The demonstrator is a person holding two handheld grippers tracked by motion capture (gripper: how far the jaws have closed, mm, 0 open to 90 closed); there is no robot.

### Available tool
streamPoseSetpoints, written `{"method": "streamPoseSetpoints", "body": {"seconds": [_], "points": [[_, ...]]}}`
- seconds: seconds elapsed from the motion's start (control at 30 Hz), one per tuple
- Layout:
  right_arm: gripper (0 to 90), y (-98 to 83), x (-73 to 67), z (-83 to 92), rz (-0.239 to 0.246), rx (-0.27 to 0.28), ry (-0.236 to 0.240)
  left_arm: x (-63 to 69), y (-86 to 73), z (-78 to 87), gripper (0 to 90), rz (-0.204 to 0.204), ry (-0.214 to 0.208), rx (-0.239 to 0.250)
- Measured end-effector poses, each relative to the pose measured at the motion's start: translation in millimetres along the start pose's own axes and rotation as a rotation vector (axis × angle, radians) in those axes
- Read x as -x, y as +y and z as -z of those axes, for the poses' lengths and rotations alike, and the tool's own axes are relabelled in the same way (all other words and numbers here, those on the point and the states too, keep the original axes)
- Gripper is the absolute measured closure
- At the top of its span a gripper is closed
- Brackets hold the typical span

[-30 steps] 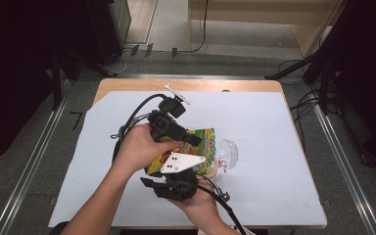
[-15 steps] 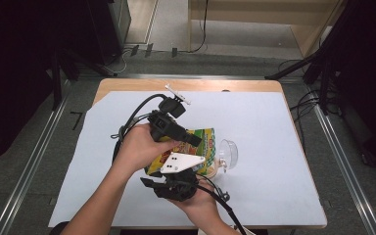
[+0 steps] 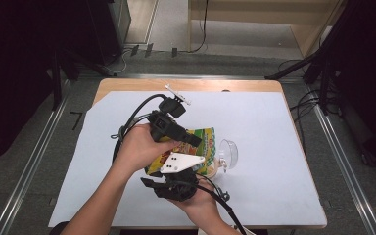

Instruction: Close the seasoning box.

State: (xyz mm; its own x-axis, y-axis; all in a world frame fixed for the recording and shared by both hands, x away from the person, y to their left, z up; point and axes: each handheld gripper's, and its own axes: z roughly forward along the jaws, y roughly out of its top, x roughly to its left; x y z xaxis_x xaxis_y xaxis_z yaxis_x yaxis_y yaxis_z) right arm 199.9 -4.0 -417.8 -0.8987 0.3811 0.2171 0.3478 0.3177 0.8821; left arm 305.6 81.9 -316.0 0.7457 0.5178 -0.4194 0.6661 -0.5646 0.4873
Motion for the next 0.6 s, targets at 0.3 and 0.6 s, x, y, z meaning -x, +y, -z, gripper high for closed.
{"method": "streamPoseSetpoints", "body": {"seconds": [0.3, 0.6], "points": [[69.1, -3.9, 2.5, -2.1, 0.013, -0.008, -0.01, 2.2, -0.3, -1.3, 73.4, 0.0, -0.009, 0.003], [69.6, -1.4, 2.1, -0.3, 0.001, -0.004, 0.0, 0.5, 0.3, -0.2, 73.6, 0.0, -0.007, 0.006]]}}
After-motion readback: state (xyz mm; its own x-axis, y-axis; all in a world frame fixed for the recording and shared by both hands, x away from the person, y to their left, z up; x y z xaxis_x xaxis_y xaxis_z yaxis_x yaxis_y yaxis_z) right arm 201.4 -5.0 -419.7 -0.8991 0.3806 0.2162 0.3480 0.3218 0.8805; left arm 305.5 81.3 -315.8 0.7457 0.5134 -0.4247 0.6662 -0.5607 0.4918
